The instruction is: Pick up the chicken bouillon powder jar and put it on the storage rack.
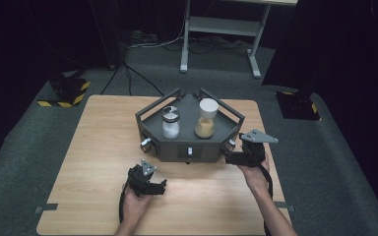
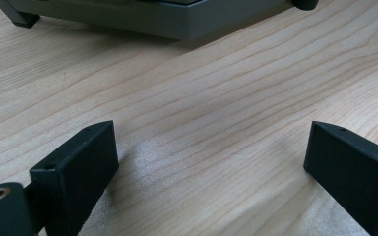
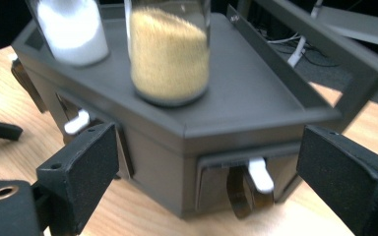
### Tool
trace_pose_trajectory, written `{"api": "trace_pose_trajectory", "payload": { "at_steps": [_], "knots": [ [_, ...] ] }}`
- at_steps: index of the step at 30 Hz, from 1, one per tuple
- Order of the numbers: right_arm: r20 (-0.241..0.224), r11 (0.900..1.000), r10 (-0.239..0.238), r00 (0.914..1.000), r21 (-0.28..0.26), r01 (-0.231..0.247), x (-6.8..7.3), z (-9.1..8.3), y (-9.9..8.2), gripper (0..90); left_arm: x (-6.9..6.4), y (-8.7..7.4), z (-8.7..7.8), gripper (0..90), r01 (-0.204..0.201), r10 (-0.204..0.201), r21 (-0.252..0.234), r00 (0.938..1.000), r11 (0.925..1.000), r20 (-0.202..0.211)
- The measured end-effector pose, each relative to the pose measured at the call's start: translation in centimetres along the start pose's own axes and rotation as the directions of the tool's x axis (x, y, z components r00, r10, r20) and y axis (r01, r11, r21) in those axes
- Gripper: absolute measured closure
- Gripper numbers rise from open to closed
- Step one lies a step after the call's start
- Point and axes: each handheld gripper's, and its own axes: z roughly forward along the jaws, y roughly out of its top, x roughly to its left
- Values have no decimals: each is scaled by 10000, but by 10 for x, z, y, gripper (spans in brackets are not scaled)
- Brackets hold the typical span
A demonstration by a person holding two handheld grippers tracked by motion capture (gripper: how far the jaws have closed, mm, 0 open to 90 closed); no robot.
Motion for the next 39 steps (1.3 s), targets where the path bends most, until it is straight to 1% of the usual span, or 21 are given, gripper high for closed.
{"api": "trace_pose_trajectory", "payload": {
  "at_steps": [3, 10, 16, 20, 26, 32, 38, 39],
  "knots": [
    [61, 9998, 66, 10000, 164, -67, 0, -1, -9, 88, 0, 0, 0, 61, 2, -2, 0, 10000, 10000, 0],
    [168, 9970, 672, 9976, 360, -678, -3, -4, -36, 90, 0, 0, 0, 60, -20, 20, -5, 10000, 10000, -6],
    [295, 9933, 943, 9951, 640, -960, -2, -1, -53, 90, 0, 0, 0, 60, 4, -4, -2, 10000, 10000, -2],
    [384, 9905, 1042, 9938, 857, -1071, 1, 4, -63, 90, 0, 0, 0, 60, 1, -1, -1, 10000, 10000, 0],
    [627, 9864, 938, 9936, 1296, -1013, 9, 15, -74, 92, 0, 0, 0, 60, 4, -4, -1, 10000, 10000, 4],
    [804, 9771, 1217, 9893, 1656, -1337, 11, 23, -86, 92, 0, 0, 0, 60, 5, -5, 1, 10000, 10000, 12],
    [892, 9740, 1119, 9897, 1874, -1270, 14, 29, -91, 91, 0, 0, 0, 60, 21, -21, -1, 10000, 10000, 12],
    [889, 9723, 1156, 9893, 1934, -1310, 14, 30, -91, 91, 0, 0, 0, 60, 18, -18, -1, 10000, 10000, 13]
  ]
}}
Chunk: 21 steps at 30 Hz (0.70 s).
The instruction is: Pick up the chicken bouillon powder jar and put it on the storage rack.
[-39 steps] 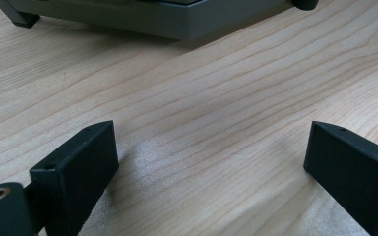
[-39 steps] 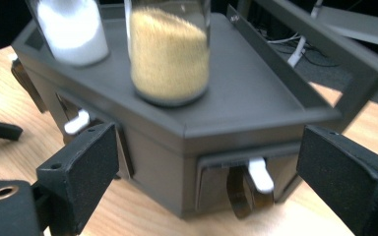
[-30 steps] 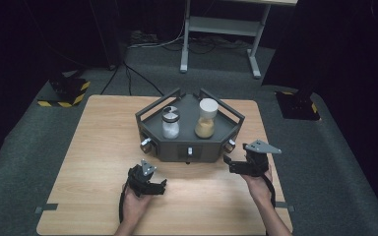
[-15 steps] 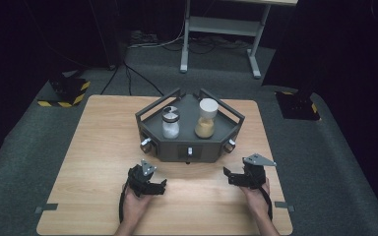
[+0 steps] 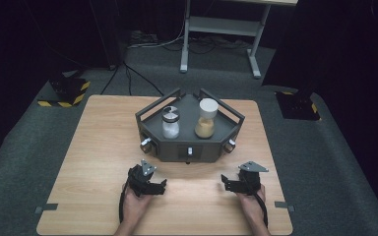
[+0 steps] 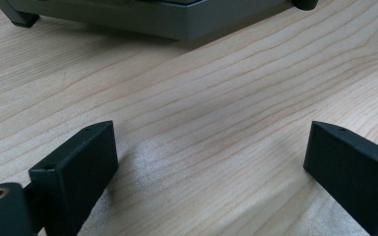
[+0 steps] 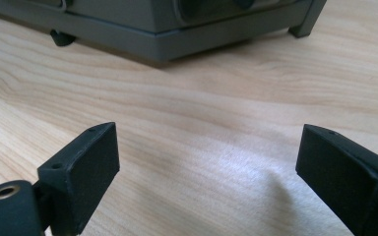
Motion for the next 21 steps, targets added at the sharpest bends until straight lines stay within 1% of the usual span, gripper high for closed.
{"api": "trace_pose_trajectory", "payload": {
  "at_steps": [4, 7, 9, 11, 21],
  "knots": [
    [36, 9997, -25, 10000, 241, 24, 1, 4, 0, 87, 0, 0, 0, 60, 3, -3, 0, 10000, 10000, -1],
    [121, 9995, -139, 9998, 282, 136, 5, 4, 1, 88, 0, 0, 0, 60, 6, -6, -4, 10000, 10000, 0],
    [190, 9986, -332, 9993, 410, 324, 9, 5, 3, 88, 0, 0, 0, 60, 3, -3, -1, 10000, 10000, 0],
    [240, 9960, -587, 9980, 688, 569, 12, 8, 7, 85, 0, 0, 0, 60, 0, 0, -2, 10000, 10000, 0],
    [184, 9959, -570, 9982, 711, 556, 12, 8, 8, 81, 0, 0, 0, 60, 2, -2, -5, 10000, 10000, 3]
  ]
}}
